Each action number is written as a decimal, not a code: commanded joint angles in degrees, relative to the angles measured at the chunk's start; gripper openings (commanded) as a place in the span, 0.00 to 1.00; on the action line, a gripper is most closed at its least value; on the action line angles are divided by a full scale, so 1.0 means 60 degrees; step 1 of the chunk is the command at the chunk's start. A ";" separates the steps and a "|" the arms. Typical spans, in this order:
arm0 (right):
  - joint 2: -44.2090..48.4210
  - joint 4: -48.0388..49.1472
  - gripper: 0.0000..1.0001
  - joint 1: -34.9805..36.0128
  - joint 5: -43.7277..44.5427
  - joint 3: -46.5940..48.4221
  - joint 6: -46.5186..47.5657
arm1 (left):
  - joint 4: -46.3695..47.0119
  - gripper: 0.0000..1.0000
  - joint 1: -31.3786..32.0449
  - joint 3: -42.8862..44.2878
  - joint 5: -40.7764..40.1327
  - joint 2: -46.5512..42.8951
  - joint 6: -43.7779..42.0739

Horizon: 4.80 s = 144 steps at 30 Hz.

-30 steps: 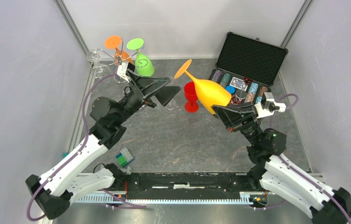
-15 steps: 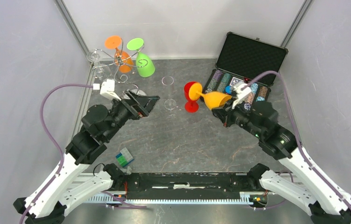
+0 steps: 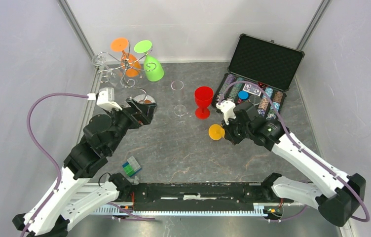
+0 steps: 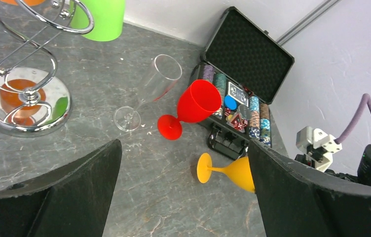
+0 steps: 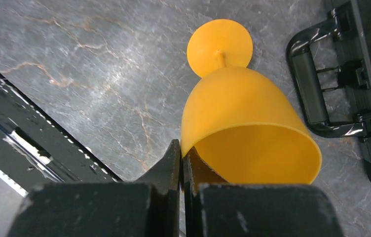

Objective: Take the wine glass off the wine glass rack

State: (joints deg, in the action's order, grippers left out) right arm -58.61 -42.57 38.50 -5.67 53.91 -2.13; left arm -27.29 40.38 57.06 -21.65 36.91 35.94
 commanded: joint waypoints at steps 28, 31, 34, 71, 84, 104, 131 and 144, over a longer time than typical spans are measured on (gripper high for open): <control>-0.4575 -0.1195 0.16 0.1167 0.1730 0.4053 0.0064 | -0.0138 1.00 0.0041 -0.0310 -0.0911 -0.1443 -0.0874; -0.4765 -0.1184 0.26 0.1233 0.1794 0.4231 0.0062 | -0.0169 1.00 0.0040 -0.0310 -0.0940 -0.1548 -0.0882; -0.4911 -0.1187 0.32 0.1250 0.1860 0.4463 0.0049 | -0.0165 1.00 0.0038 -0.0325 -0.1027 -0.1611 -0.0897; -0.4476 0.1338 0.02 0.1244 0.1120 0.3888 -0.0518 | -0.0339 1.00 0.0037 0.0099 -0.0889 -0.0902 -0.0222; -0.4573 0.1089 0.40 0.1248 0.1199 0.4370 -0.0364 | -0.0058 1.00 0.0037 0.1065 -0.1424 -0.0223 -0.0737; -0.0463 0.3811 0.74 0.1256 0.1075 0.1886 -0.0863 | -0.0442 1.00 -0.4649 0.6140 0.1715 0.5041 -0.0599; 0.0442 0.5382 0.75 0.1249 -0.0777 -0.0222 -0.1104 | 0.4028 0.99 -1.2144 0.3337 0.9745 0.6785 0.4747; 0.0525 0.6133 0.75 0.1248 -0.0770 -0.0801 -0.1231 | 0.3409 0.80 -1.1388 0.4297 1.0018 0.8137 0.4220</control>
State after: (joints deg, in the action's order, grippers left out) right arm -56.66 -10.17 45.76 -9.45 50.39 -8.45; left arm -6.66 -30.52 77.80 36.16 84.01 62.37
